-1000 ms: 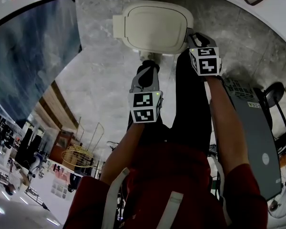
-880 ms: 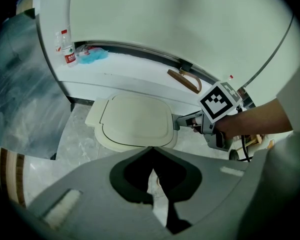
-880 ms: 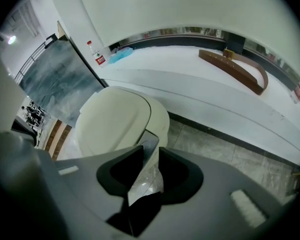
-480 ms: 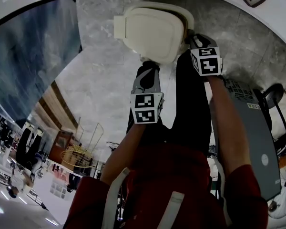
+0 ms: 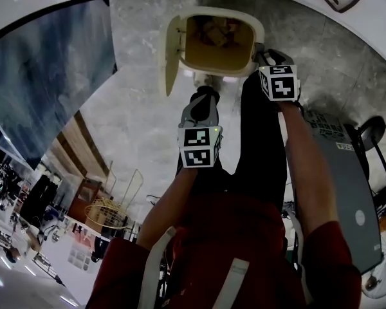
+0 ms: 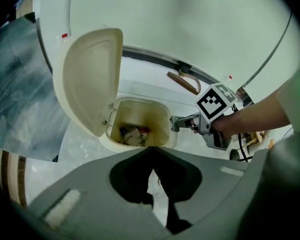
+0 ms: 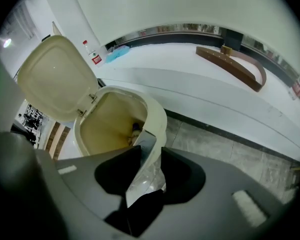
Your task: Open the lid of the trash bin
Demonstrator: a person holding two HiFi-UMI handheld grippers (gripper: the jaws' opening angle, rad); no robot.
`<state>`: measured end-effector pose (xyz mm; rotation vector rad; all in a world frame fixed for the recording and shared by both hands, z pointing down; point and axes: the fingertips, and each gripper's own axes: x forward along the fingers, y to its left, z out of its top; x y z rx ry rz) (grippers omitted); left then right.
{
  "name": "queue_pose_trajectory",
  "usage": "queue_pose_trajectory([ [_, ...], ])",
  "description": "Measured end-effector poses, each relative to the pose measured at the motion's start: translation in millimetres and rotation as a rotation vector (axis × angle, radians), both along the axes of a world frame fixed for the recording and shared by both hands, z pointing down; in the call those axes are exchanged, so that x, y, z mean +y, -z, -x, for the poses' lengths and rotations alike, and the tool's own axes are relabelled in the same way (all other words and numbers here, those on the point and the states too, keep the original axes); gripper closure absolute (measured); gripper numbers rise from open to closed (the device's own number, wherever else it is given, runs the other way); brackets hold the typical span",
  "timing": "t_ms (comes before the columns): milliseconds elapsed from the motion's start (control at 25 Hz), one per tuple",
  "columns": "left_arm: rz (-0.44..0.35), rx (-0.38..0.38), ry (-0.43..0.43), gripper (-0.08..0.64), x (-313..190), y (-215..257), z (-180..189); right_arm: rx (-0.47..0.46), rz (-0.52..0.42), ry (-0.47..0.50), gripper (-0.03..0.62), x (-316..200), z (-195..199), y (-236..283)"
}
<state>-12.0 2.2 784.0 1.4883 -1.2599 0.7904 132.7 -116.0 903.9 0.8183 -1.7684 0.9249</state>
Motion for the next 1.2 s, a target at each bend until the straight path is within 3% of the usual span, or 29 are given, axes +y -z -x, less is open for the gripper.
queue_pose_trajectory([
  [360, -0.064, -0.006, -0.008, 0.555, -14.0, 30.1, 9.1, 0.031, 0.073, -0.052, 0.443, 9.7, 2.6, 15.6],
  [840, -0.193, -0.008, -0.029, 0.555, -30.0, 103.8, 26.4, 0.03, 0.046, -0.045, 0.443, 53.3, 9.7, 99.3],
  [1200, -0.296, 0.014, -0.067, 0.555, -31.9, 160.7, 44.2, 0.076, 0.079, -0.15, 0.443, 84.6, 13.7, 169.9],
])
